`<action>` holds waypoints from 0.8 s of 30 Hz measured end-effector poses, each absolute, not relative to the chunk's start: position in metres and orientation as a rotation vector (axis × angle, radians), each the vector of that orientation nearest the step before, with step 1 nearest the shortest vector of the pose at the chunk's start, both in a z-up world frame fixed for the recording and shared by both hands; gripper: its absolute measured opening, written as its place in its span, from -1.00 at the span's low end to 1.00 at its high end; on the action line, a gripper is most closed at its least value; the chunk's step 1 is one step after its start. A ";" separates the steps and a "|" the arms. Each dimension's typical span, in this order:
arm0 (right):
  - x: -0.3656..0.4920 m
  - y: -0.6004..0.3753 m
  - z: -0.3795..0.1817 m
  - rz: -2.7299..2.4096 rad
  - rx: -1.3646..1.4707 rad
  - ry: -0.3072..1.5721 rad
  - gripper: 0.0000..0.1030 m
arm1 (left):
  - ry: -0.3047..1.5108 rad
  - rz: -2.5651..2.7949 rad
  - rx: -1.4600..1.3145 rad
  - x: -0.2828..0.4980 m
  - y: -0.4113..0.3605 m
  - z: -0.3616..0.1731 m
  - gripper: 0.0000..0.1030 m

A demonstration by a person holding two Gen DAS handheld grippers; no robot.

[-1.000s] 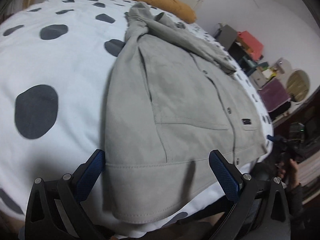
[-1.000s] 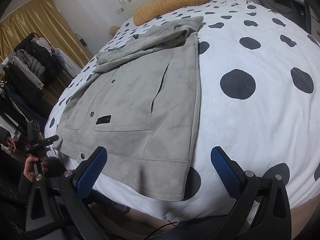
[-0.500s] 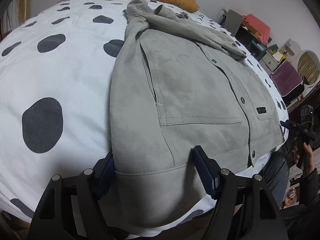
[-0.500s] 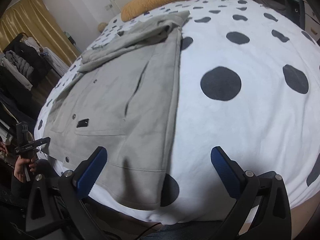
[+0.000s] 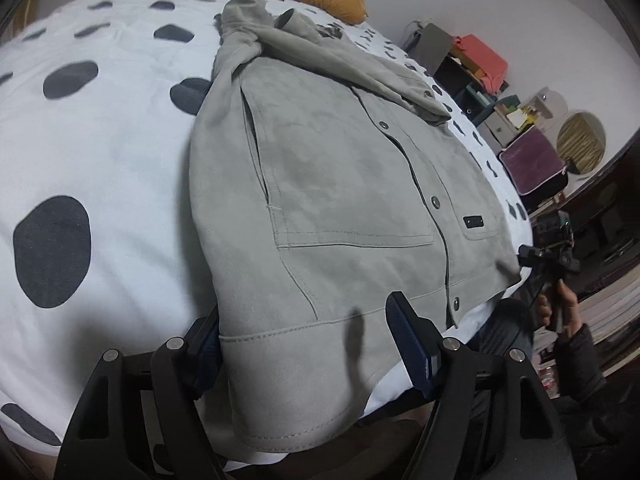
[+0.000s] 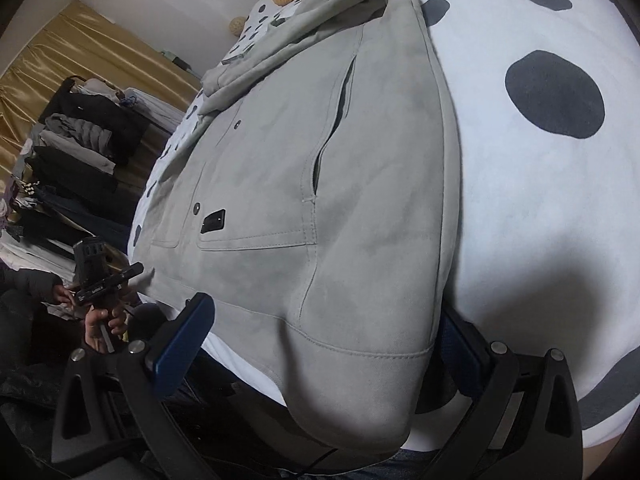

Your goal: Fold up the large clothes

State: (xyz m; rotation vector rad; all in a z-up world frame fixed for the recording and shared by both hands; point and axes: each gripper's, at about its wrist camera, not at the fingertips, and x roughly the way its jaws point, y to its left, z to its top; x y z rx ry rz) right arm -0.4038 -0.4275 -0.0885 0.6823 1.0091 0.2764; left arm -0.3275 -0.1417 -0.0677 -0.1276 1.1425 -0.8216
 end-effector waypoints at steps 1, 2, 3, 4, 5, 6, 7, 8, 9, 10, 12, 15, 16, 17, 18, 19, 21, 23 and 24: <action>-0.404 -0.428 -0.088 0.280 0.683 1.007 1.00 | 1.155 -0.824 -0.143 -0.325 -0.141 -0.069 0.43; -0.405 -0.428 -0.088 0.284 0.685 1.003 1.00 | 1.165 -0.830 -0.163 -0.324 -0.139 -0.068 0.43; -0.405 -0.428 -0.088 0.288 0.686 1.000 1.00 | 1.174 -0.845 -0.193 -0.322 -0.138 -0.069 0.46; -0.407 -0.428 -0.089 0.294 0.686 1.003 1.00 | 1.198 -0.853 -0.212 -0.319 -0.139 -0.073 0.50; -0.406 -0.427 -0.091 0.300 0.687 1.011 1.00 | 1.240 -0.866 -0.233 -0.315 -0.142 -0.078 0.50; -0.405 -0.426 -0.092 0.304 0.685 1.016 1.00 | 1.290 -0.879 -0.252 -0.311 -0.143 -0.084 0.50; -0.404 -0.426 -0.093 0.305 0.683 1.018 1.00 | 1.297 -0.881 -0.257 -0.309 -0.143 -0.084 0.50; -0.403 -0.425 -0.093 0.304 0.690 1.021 1.00 | 1.303 -0.897 -0.253 -0.307 -0.142 -0.083 0.50; -0.403 -0.426 -0.093 0.302 0.699 1.022 1.00 | 1.310 -0.899 -0.244 -0.305 -0.143 -0.084 0.50; -0.402 -0.426 -0.094 0.301 0.700 1.026 1.00 | 1.317 -0.908 -0.241 -0.304 -0.145 -0.085 0.52; -0.399 -0.424 -0.095 0.298 0.684 1.037 1.00 | 1.321 -0.909 -0.223 -0.302 -0.152 -0.087 0.53; -0.396 -0.421 -0.089 0.305 0.665 1.041 1.00 | 1.299 -0.918 -0.149 -0.308 -0.162 -0.079 0.53; -0.397 -0.420 -0.087 0.309 0.657 1.035 1.00 | 1.302 -0.911 -0.146 -0.308 -0.164 -0.079 0.53; -0.397 -0.420 -0.086 0.307 0.661 1.031 1.00 | 1.306 -0.906 -0.148 -0.307 -0.165 -0.080 0.52; -0.397 -0.422 -0.087 0.304 0.673 1.028 0.99 | 1.309 -0.898 -0.141 -0.305 -0.167 -0.082 0.47; -0.397 -0.424 -0.089 0.299 0.686 1.024 0.94 | 1.306 -0.888 -0.133 -0.304 -0.168 -0.083 0.31; -0.398 -0.427 -0.092 0.282 0.692 1.020 0.69 | 1.302 -0.842 -0.121 -0.303 -0.165 -0.082 -0.08; -0.402 -0.433 -0.091 0.227 0.676 1.020 -0.13 | 1.300 -0.844 -0.151 -0.301 -0.156 -0.081 -0.31; -0.404 -0.437 -0.091 0.207 0.676 1.021 -0.17 | 1.304 -0.844 -0.167 -0.299 -0.152 -0.081 -0.37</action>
